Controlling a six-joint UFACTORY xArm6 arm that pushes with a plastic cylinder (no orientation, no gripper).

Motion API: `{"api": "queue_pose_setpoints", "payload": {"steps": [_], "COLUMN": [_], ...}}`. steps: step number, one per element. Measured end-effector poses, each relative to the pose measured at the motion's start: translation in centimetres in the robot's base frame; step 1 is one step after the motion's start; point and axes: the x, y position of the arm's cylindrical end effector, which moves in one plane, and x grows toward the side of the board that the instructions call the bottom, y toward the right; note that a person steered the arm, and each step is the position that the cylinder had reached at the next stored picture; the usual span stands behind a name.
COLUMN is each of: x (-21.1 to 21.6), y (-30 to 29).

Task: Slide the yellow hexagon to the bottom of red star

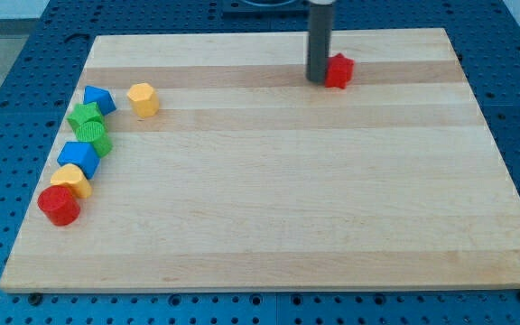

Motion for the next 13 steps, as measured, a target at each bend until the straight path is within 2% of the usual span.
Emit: {"api": "queue_pose_setpoints", "payload": {"steps": [1,3,4,6,7,8,9,10,13], "x": [-0.3,-0.2,-0.7,-2.7,-1.0,3.9,4.8,4.8,4.8], "y": [-0.7,4.4,3.9,-19.3,-32.0,-38.7,-38.9,-34.9,-14.6]}}
